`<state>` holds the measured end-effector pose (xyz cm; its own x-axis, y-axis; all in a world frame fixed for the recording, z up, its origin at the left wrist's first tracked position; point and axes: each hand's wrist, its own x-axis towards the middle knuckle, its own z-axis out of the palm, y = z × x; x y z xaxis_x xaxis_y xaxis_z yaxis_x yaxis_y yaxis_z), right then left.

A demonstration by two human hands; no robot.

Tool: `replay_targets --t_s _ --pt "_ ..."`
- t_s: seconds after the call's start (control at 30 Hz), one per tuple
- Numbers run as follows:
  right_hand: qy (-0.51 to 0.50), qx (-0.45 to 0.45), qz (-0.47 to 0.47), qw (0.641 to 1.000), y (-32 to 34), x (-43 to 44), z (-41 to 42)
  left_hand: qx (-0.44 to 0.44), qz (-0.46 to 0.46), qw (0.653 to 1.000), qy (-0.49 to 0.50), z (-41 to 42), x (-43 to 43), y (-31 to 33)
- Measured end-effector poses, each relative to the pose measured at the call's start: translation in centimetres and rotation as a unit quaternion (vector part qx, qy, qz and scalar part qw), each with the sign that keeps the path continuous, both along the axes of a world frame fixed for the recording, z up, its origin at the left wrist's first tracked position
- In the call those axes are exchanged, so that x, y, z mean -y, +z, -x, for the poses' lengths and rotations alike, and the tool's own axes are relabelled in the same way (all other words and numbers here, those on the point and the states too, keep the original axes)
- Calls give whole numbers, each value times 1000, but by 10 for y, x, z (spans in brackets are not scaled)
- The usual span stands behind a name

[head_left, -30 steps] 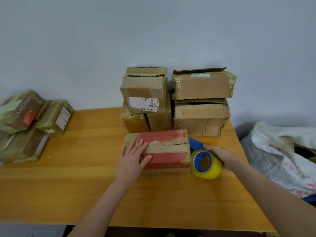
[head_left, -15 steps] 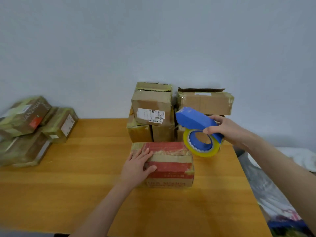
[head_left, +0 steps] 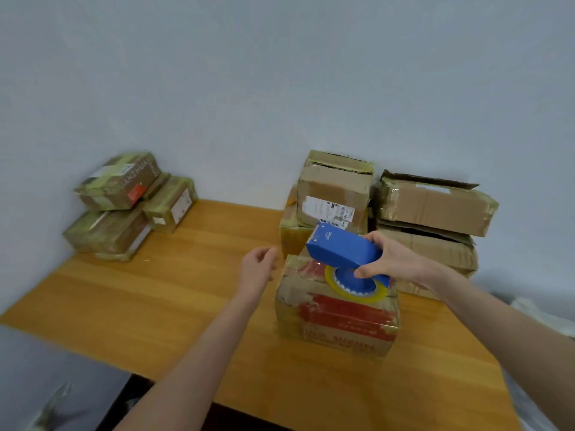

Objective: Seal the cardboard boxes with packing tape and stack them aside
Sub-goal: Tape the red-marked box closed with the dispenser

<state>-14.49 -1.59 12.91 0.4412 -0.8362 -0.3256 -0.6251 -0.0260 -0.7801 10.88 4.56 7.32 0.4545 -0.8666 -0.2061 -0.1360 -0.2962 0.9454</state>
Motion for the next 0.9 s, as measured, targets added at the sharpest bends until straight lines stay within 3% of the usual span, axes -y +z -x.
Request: replay_targets --t_s 0.07,0.13,0.23,0.43,0.6,0.9 --pt "10 1 2 1000 -1 1 0 -82 -73 993 -34 2 4 10" --pt "16 3 -1 1000 -3 2 1 -92 -139 982 -90 6 9 15" --pt "17 3 -4 1000 -7 4 5 -98 -170 973 -125 14 18 15" --pt "43 -13 16 999 -7 8 3 -72 -132 983 -103 21 30 16" --pt "65 -29 78 994 -2 8 -9 17 -79 994 -75 13 32 18" --pt "93 -104 124 982 15 18 7 20 -97 995 8 -62 14 5"
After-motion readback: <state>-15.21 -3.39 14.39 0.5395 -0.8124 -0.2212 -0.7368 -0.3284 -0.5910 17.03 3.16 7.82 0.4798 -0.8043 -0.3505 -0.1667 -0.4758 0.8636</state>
